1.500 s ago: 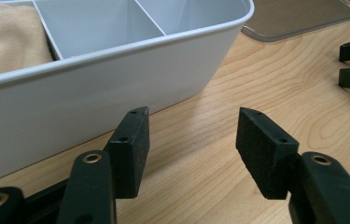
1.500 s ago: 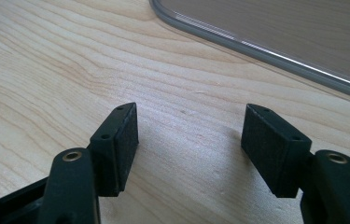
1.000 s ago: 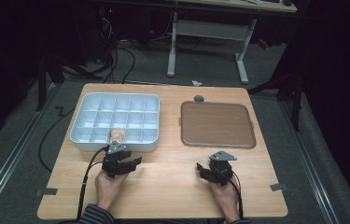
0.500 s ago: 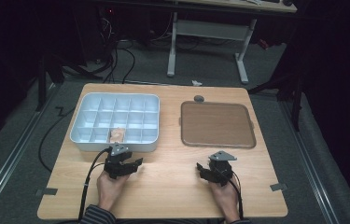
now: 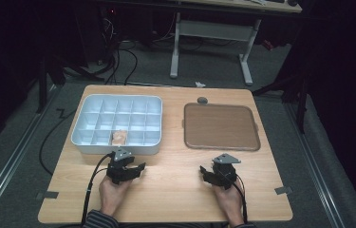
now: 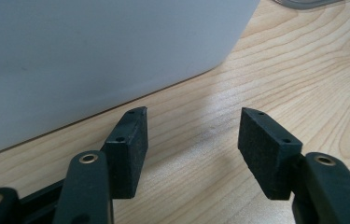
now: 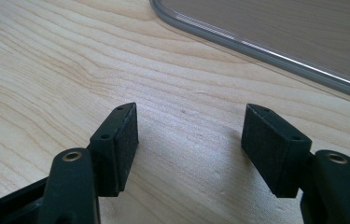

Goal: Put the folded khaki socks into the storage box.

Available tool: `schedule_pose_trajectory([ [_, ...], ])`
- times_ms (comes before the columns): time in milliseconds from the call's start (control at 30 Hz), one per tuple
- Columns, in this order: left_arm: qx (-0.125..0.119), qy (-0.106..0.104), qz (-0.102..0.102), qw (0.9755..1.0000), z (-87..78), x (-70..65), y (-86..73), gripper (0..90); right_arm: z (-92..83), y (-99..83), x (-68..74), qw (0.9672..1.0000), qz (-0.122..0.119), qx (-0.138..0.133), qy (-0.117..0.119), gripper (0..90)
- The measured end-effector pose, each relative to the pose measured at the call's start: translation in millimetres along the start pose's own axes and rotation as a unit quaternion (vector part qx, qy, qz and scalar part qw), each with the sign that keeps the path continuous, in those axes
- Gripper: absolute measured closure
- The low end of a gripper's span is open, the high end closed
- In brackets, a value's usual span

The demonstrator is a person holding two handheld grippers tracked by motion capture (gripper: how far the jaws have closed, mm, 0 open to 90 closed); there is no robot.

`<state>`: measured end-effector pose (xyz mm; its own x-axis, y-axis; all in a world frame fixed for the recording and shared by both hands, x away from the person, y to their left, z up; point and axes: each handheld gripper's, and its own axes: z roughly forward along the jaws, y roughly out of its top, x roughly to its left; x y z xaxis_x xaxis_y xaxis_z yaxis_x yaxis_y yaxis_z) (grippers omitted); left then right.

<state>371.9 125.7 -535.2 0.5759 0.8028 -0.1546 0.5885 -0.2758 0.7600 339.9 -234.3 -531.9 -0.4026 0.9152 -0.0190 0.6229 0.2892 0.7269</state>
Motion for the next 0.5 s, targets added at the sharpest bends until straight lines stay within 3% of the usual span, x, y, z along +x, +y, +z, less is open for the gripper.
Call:
schedule_pose_trajectory([
  [500,0.009,0.022,0.029,0.9993,0.9,-10.8,-2.0,33.2,0.0,-0.1,0.0,1.0000,0.001,0.000,0.000,36.5],
])
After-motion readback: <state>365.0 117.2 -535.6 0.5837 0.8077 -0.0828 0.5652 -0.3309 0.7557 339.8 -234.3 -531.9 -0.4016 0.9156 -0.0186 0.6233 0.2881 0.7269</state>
